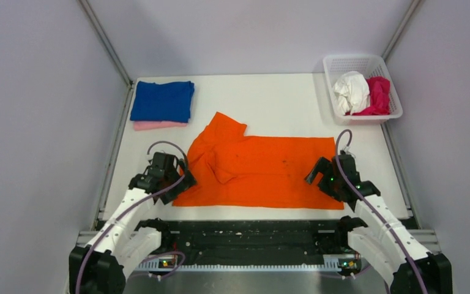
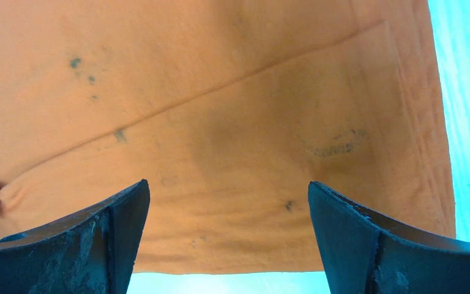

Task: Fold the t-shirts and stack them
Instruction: Fold the flattened tshirt in 1/3 of the way

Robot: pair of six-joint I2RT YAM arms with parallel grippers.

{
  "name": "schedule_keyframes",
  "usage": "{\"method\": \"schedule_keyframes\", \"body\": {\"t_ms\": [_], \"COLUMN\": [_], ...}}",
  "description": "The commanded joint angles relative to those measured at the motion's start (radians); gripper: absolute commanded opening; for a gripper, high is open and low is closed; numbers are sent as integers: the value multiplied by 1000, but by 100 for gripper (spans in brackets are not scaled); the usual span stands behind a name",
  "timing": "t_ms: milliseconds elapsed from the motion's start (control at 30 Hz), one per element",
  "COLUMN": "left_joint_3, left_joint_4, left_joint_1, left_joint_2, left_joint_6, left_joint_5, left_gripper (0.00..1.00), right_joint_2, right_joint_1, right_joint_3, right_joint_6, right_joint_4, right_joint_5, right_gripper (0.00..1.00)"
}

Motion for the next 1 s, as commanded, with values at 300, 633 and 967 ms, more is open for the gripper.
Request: {"method": "schedule_keyframes", "body": {"t_ms": [300,633,967], "left_joint_3": [218,295,368], "left_joint_4": [236,347,421], "left_joint_1": [-146,-281,-301], "left_joint_2": [178,473,612], "left_joint_6": [28,33,24], "left_joint_5": [205,183,239], "left_gripper": [99,99,99], "right_joint_2": [37,27,8], "right_joint_1": [8,8,7], "right_joint_3": [127,111,113], "right_joint_6": [-66,-52,-50], "right_joint_4": [175,178,162], "right_joint_5": [-20,26,73], "right_gripper": [99,99,99]}}
